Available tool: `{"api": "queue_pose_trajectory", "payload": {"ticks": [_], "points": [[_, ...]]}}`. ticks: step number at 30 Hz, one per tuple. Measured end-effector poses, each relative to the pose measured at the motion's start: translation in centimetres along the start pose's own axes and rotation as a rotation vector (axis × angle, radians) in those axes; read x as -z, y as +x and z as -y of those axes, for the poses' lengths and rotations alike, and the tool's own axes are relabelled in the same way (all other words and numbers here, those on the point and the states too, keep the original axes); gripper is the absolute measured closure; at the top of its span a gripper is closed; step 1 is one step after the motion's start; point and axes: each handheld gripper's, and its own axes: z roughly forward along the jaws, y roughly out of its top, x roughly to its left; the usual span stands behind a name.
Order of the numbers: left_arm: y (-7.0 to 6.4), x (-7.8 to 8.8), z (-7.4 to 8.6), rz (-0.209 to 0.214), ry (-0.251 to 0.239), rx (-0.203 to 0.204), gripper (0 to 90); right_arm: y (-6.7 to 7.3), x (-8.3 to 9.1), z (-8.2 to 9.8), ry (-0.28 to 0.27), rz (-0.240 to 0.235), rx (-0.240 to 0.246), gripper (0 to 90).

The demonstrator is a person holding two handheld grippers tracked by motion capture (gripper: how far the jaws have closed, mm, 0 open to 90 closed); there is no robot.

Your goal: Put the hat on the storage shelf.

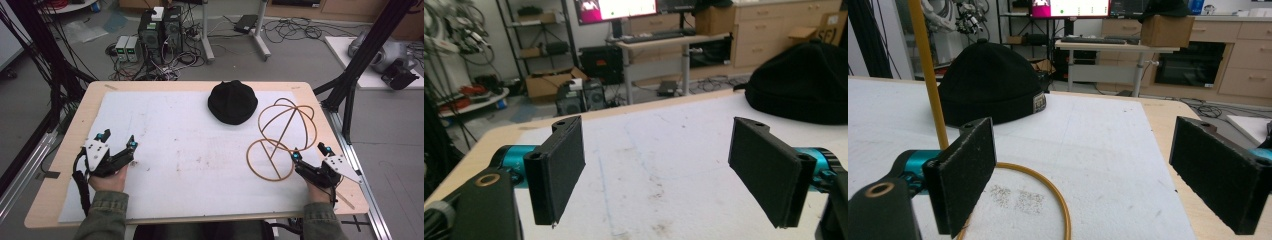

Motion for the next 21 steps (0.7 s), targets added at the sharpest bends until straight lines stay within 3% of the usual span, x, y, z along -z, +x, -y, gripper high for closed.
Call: {"api": "queue_pose_trajectory", "payload": {"ticks": [10, 16, 17, 18, 21], "points": [[-2.0, -3.0, -1.3, 0.06, 0.043, -0.003, 22.4, -0.2, -0.1, 0.0, -0.002, -0.001, -0.008, 10.6], [-4.8, -5.6, -3.2, 0.115, 0.044, -0.044, 22.1, -0.1, -0.1, 0.0, -0.003, -0.004, -0.004, 10.6], [-4.8, -5.6, -3.2, 0.115, 0.044, -0.044, 22.1, -0.1, -0.1, 0.0, -0.005, -0.004, -0.003, 10.6], [-5.7, -6.4, -4.0, 0.131, 0.035, -0.048, 22.1, -0.1, -0.1, 0.0, -0.003, -0.005, -0.005, 10.6], [-6.9, -7.6, -4.9, 0.148, 0.024, -0.044, 22.1, -0.1, -0.1, 0.0, -0.006, -0.004, -0.012, 10.6]]}}
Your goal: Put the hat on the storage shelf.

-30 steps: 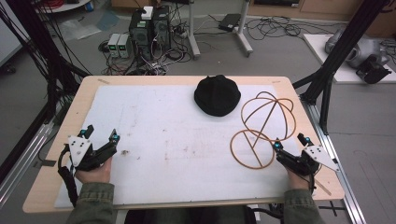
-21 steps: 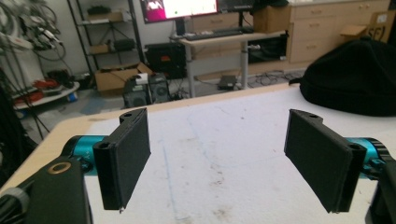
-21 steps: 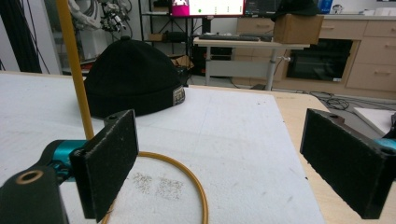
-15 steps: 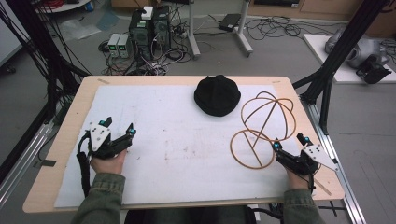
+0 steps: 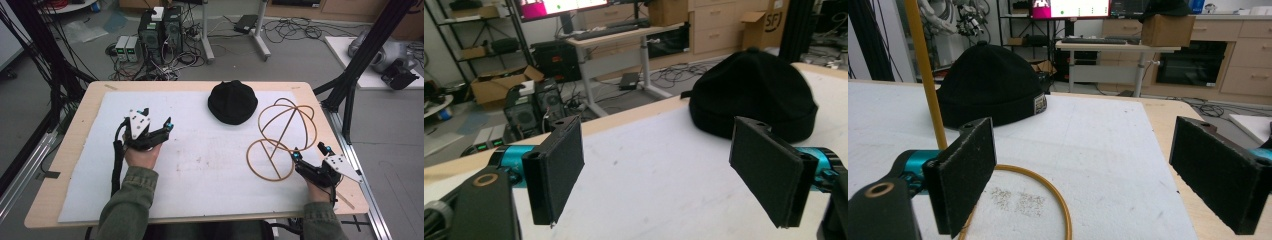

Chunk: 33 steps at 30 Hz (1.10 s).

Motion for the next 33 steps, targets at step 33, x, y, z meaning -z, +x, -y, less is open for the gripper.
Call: {"api": "queue_pose_trajectory", "payload": {"ticks": [33], "points": [[-9.3, -14.4, -1.2, 0.168, 0.138, 0.137, 22.6, -0.1, -0.2, 0.0, -0.002, -0.013, 0.002, 10.6]]}}
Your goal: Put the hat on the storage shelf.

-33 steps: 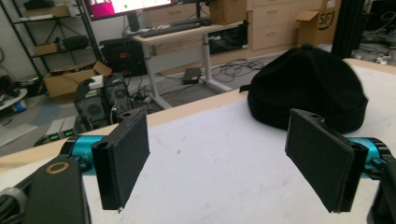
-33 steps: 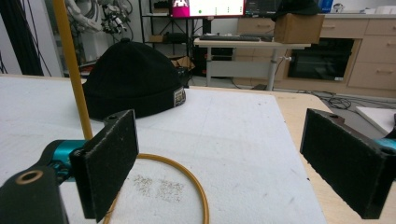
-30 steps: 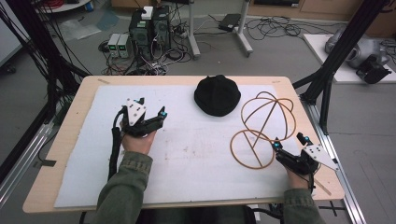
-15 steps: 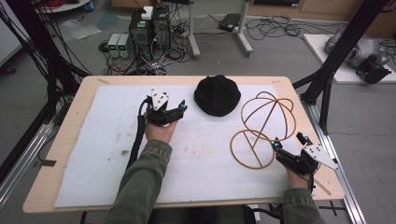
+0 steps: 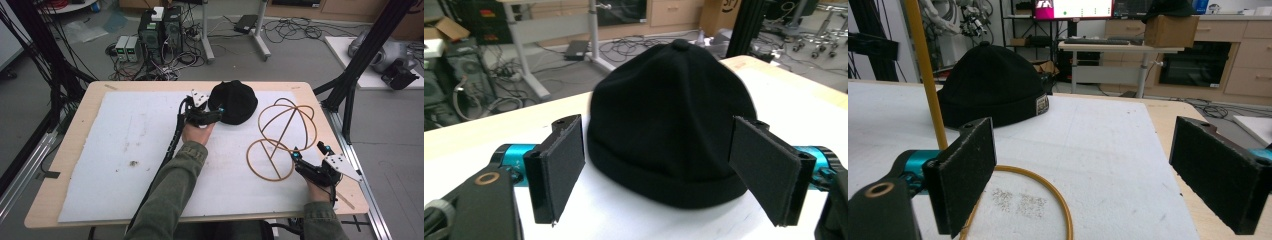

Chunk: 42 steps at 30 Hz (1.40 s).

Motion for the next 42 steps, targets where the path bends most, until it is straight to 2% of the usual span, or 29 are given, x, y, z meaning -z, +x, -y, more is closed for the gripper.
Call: {"api": "queue_pose_trajectory", "payload": {"ticks": [1, 2, 8, 19, 28, 33, 42], "points": [[0.0, 0.0, 0.0, 0.0, 0.0, 0.0, 22.6, 0.0, 0.0, 0.0, 0.0, -0.001, -0.003, 10.7], [-0.4, -0.9, -0.3, 0.009, 0.006, 0.005, 22.5, 0.0, 0.0, 0.0, -0.001, 0.0, -0.001, 10.7], [-1.4, -3.0, -0.8, 0.02, 0.005, 0.005, 22.4, 0.0, 0.0, 0.0, 0.004, 0.0, 0.006, 10.7], [-2.0, -5.4, -0.8, 0.018, 0.039, -0.005, 22.4, -0.1, -0.1, 0.0, 0.001, 0.005, 0.005, 10.7], [-2.3, -6.5, -0.8, 0.012, 0.052, 0.003, 22.5, -0.1, -0.1, 0.0, -0.002, 0.0, 0.011, 10.6], [-2.3, -7.2, -0.7, 0.011, 0.067, 0.019, 22.5, 0.0, -0.2, 0.0, 0.005, -0.002, 0.007, 10.7], [-1.9, -7.5, -0.5, -0.006, 0.087, 0.029, 25.8, 0.0, -0.2, 0.0, 0.004, -0.006, 0.017, 10.7]]}}
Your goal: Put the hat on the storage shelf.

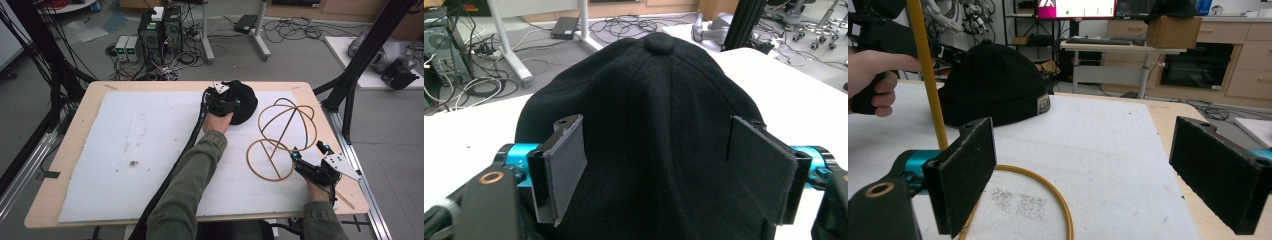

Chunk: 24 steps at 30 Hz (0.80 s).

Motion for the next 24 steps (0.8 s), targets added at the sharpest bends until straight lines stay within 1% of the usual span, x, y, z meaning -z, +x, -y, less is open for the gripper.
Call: {"api": "queue_pose_trajectory", "payload": {"ticks": [2, 3, 5, 6, 8, 10, 11, 12, 13, 15, 16, 17, 18, 19, 21, 23, 24], "points": [[0.05, 0.01, -0.01, -0.003, 0.007, 0.007, 27.1, 0.01, 0.0, 0.0, 0.001, -0.001, -0.002, 10.7], [-0.01, -0.05, 0.11, 0.003, 0.022, 0.019, 27.0, 0.0, -0.02, 0.0, -0.001, -0.001, -0.002, 10.7], [-0.21, -0.13, 0.27, 0.005, 0.037, 0.001, 28.7, 0.01, -0.03, -0.01, -0.002, -0.001, -0.002, 10.7], [-0.21, -0.13, 0.27, 0.005, 0.037, 0.001, 31.8, 0.02, -0.03, 0.0, 0.0, -0.001, -0.002, 10.7], [-0.49, -0.17, 0.39, 0.003, 0.051, -0.014, 42.5, 0.03, -0.03, -0.01, -0.001, -0.002, -0.002, 10.7], [-0.54, -0.16, 0.39, 0.012, 0.055, 0.0, 50.3, 0.01, 0.01, -0.01, 0.0, -0.002, -0.001, 10.7], [-0.53, -0.13, 0.37, 0.019, 0.058, 0.004, 54.2, 0.05, 0.0, -0.02, -0.002, -0.003, -0.01, 10.7], [-0.53, -0.13, 0.37, 0.019, 0.058, 0.004, 59.9, -0.01, -0.01, 0.0, -0.001, -0.002, -0.01, 10.7], [-0.58, -0.1, 0.33, 0.017, 0.052, 0.005, 59.9, -0.01, -0.01, 0.0, -0.001, -0.002, -0.01, 10.7], [-0.54, 0.07, 0.18, -0.003, 0.051, -0.018, 73.5, -0.03, -0.05, 0.0, 0.0, -0.005, -0.004, 10.7], [-0.47, 0.13, 0.07, -0.009, 0.046, -0.011, 84.0, 0.0, -0.05, 0.0, 0.0, -0.007, -0.001, 10.7], [-0.47, 0.13, 0.07, -0.009, 0.046, -0.011, 86.1, 0.02, -0.03, 0.0, -0.001, -0.009, -0.002, 10.7], [-0.35, 0.18, 0.04, -0.013, 0.051, -0.005, 87.3, 0.02, -0.01, 0.0, 0.001, -0.01, -0.002, 10.7], [-0.4, 0.21, 0.06, -0.012, 0.049, -0.008, 87.6, 0.02, 0.01, 0.01, 0.001, -0.009, -0.003, 10.7], [-0.45, 0.24, 0.06, -0.006, 0.05, -0.011, 87.9, -0.03, 0.01, 0.01, 0.002, -0.011, 0.0, 10.7], [-0.64, 0.36, -0.05, 0.006, 0.042, -0.026, 88.0, 0.0, 0.01, 0.01, 0.001, -0.011, -0.001, 10.7], [-0.67, 0.39, -0.07, 0.012, 0.036, -0.024, 88.1, 0.02, 0.01, 0.01, 0.001, -0.01, -0.001, 10.7]]}}
